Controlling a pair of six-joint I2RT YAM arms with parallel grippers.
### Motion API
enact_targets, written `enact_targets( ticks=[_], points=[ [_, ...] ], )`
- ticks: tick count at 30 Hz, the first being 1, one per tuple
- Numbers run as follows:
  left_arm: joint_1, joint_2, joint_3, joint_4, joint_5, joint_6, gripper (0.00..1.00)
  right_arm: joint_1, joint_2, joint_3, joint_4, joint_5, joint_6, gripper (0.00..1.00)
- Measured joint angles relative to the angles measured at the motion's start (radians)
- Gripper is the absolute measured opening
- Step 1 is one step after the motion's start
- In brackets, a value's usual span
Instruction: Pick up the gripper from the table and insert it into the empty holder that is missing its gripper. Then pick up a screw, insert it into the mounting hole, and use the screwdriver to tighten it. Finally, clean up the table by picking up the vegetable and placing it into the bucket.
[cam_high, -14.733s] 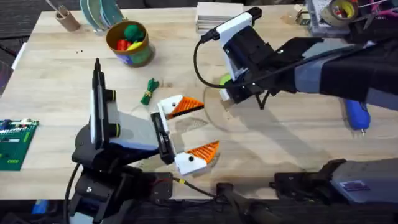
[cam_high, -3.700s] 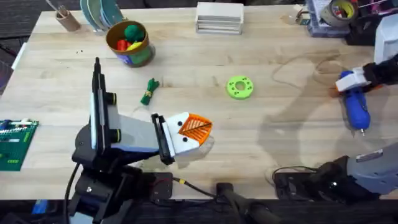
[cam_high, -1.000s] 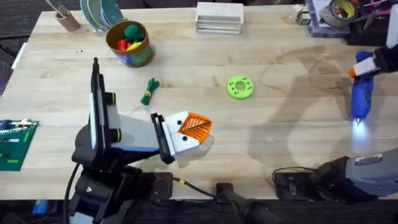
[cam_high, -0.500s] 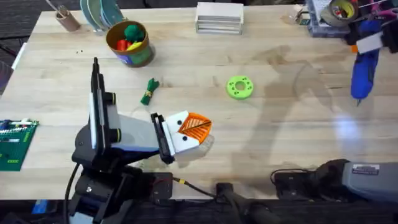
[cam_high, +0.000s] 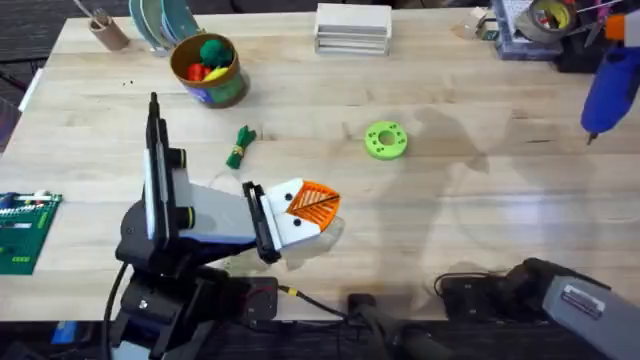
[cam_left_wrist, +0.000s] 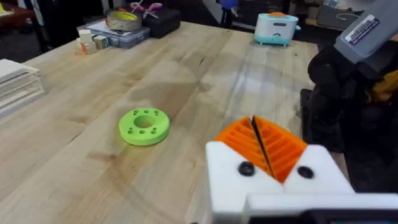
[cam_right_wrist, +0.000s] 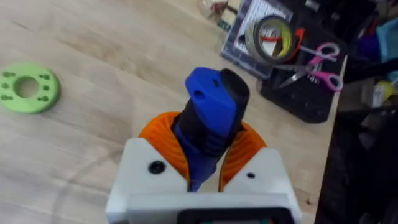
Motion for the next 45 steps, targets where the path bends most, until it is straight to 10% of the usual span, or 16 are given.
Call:
enact_targets(
  ticks=[21, 32, 45],
  points=[
    [0.000, 0.000, 0.000, 0.000, 0.000, 0.000, 0.011, 0.043, -0.398, -0.151, -0.070, -0.274, 0.054, 0.178],
    [0.000, 0.000, 0.000, 0.000, 0.000, 0.000, 0.011, 0.054, -0.468, -0.509, 0.451, -0.556, 0.234, 0.166],
    [0.000, 0.000, 0.000, 0.000, 0.000, 0.000, 0.011, 0.312, -0.371, -0.544, 0.782, -0.685, 0.409, 0.152]
  ],
)
